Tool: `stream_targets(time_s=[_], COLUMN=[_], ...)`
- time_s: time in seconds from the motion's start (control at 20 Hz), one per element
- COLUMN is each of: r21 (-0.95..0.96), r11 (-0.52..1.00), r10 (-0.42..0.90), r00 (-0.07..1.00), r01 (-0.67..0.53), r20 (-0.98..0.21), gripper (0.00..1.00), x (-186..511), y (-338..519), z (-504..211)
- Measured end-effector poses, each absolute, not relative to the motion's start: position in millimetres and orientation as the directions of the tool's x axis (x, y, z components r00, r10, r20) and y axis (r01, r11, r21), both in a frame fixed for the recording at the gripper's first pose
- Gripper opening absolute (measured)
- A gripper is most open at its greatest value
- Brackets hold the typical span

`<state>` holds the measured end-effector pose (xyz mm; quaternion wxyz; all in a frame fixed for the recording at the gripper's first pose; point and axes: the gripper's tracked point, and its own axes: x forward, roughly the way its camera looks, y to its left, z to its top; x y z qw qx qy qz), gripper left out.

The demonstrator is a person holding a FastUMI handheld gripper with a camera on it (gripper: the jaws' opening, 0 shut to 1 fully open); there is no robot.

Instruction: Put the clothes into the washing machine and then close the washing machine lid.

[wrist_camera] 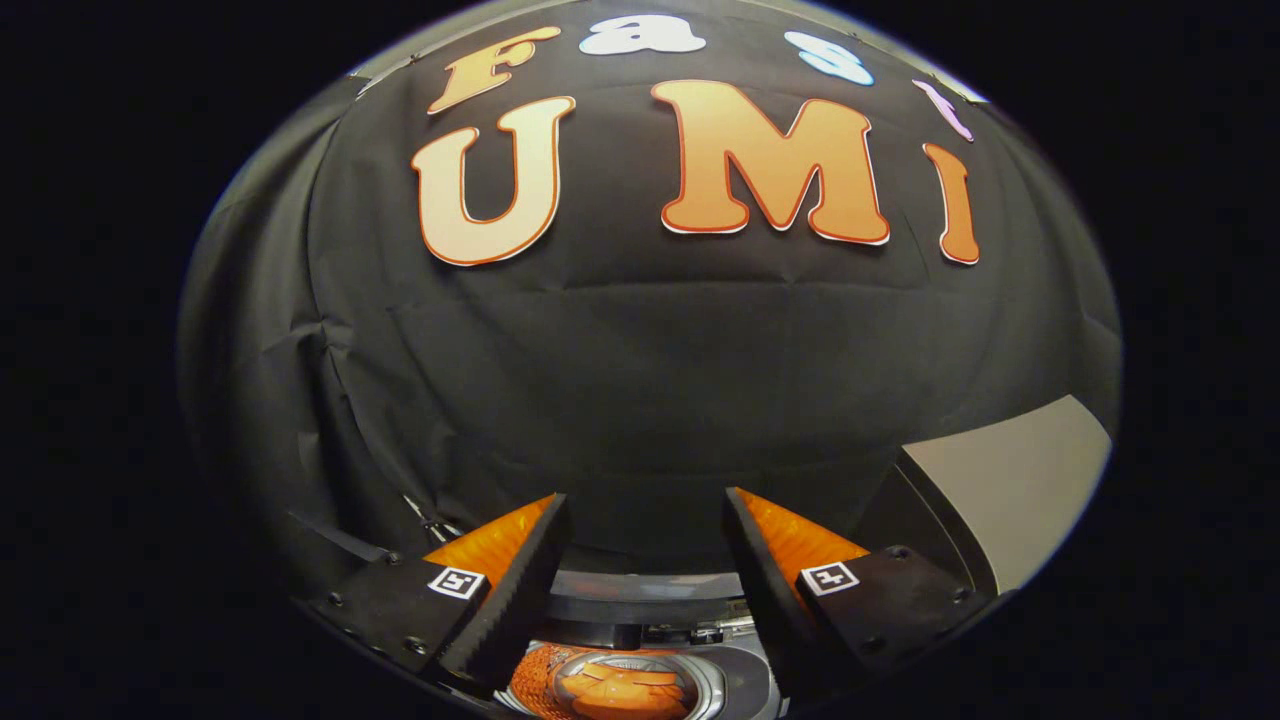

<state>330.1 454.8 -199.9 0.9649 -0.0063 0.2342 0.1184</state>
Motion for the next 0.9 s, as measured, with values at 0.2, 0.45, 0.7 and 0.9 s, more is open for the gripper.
stream_targets(time_s=[0.2,0.45,0.7,0.9], r21=[0.041,0.036,0.032,0.005], r11=[0.971,0.97,0.97,0.971], r10=[0.228,0.232,0.229,0.203], r00=[0.859,0.862,0.86,0.817], r01=[-0.235,-0.242,-0.241,-0.239], r20=[-0.458,-0.451,-0.455,-0.54], gripper=[0.99,0.99,0.99,0.99], x=[308,281,241,203], y=[450,446,439,426], z=[-202,-207,-223,-274])
